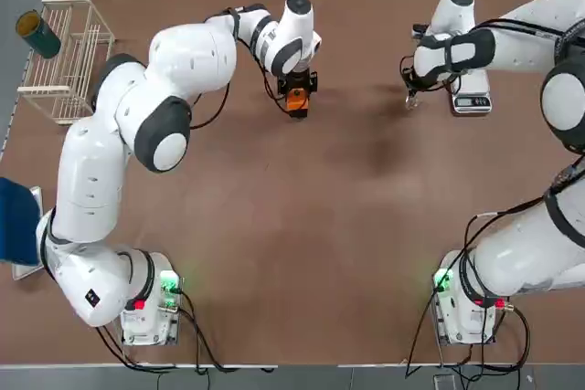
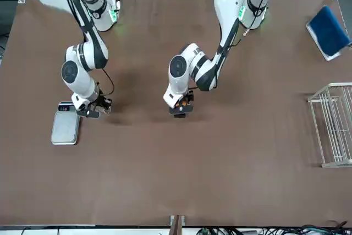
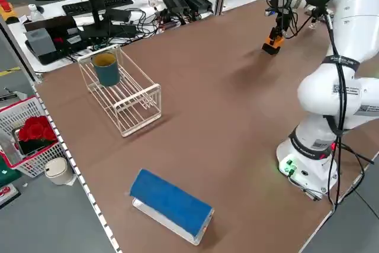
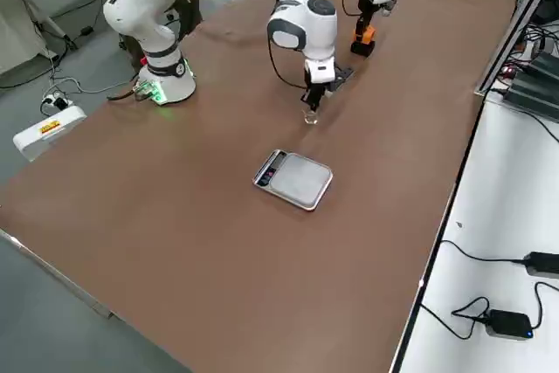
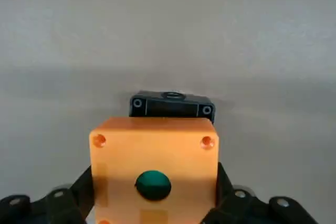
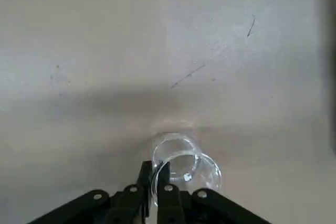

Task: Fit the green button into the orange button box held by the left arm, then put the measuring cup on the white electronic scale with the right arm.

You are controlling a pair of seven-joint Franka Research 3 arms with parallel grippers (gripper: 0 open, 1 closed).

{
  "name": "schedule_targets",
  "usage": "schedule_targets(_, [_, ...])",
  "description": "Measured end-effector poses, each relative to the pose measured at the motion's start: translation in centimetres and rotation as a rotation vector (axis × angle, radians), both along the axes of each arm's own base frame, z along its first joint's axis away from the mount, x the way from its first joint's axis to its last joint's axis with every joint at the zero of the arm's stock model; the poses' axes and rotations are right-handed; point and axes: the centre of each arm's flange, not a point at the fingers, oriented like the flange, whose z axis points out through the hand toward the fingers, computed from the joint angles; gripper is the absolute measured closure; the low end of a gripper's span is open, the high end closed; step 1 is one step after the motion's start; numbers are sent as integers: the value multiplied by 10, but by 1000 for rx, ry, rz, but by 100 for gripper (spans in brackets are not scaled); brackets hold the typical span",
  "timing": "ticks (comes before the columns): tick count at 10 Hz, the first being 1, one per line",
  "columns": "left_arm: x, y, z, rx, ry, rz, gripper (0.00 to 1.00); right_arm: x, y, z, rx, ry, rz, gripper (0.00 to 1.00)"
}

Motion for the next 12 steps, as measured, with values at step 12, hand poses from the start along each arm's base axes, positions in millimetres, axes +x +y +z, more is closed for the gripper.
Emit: schedule_targets(12, [1,-1,0,-11,-10,-5,13,61,-192,62,-144,-104,338,93])
